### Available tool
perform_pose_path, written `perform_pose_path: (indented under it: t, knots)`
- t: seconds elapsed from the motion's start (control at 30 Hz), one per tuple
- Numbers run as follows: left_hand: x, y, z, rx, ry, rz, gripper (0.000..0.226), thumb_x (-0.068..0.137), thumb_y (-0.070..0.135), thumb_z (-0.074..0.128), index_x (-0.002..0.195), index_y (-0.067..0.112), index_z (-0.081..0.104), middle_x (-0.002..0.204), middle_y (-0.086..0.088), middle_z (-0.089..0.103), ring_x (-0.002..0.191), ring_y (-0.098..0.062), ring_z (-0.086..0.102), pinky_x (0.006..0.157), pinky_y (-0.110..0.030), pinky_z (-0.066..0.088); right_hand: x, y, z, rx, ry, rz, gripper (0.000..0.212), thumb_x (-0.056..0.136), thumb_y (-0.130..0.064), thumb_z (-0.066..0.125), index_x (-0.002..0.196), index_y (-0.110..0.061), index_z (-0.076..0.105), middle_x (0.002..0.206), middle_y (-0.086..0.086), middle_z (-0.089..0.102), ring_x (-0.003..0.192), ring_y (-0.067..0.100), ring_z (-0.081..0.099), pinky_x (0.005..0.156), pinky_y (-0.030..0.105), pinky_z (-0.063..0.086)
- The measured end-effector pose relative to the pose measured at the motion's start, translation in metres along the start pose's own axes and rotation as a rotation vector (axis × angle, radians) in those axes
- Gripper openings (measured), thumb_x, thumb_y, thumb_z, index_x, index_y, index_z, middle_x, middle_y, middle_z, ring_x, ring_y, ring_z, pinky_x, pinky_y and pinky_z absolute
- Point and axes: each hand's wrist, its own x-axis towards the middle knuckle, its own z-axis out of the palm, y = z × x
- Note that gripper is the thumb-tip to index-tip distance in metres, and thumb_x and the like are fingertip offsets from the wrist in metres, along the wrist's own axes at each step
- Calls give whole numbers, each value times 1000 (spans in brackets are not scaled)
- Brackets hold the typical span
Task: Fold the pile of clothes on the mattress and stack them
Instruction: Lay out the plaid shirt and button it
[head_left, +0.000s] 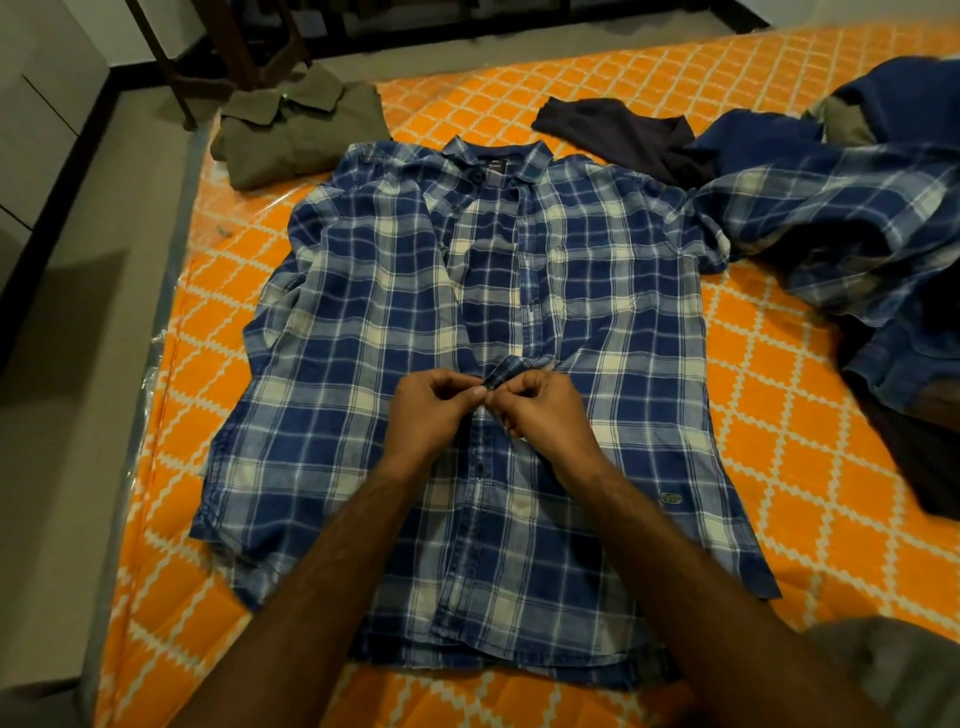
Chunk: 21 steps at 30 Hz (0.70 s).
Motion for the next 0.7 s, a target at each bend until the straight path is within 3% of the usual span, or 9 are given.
perform_pose_path:
  t: [0.2,0.33,0.5,0.6,0.7]
  knots:
    - [4,-6,9,71,74,8,9,90,13,72,98,13,72,93,1,73,91,-11,69,85,-30,56,0,2,-1,81,-12,2,10,85,-13,75,76,-12,70,71,5,71,64,13,64,63,30,50]
    - [4,-6,12,152,122,34,15,89,16,74,101,16,64,89,4,67,85,-9,64,75,-24,52,-1,3,-2,108,-28,0,11,87,-8,74,78,-10,69,72,4,71,64,13,63,61,26,50]
    - [3,-5,1,310,37,127,15,93,18,67,103,23,57,91,5,65,80,-8,63,68,-26,53,-2,-5,-17,-31,-126,-56,8,95,-10,67,88,-9,68,69,1,70,62,12,68,64,30,60]
    - [20,7,-11,429,28,271,11,97,18,62,106,24,59,105,8,57,87,-3,59,73,-20,51,5,-23,-35,-197,-5,-160,10,99,-20,62,92,-15,67,78,3,72,69,15,70,65,30,58]
    - [50,32,-12,500,14,418,13,98,23,59,111,25,63,111,9,48,92,0,54,78,-15,46,23,-50,-48,-304,138,-348,7,99,-16,60,95,-17,65,87,-5,68,79,7,66,71,18,53]
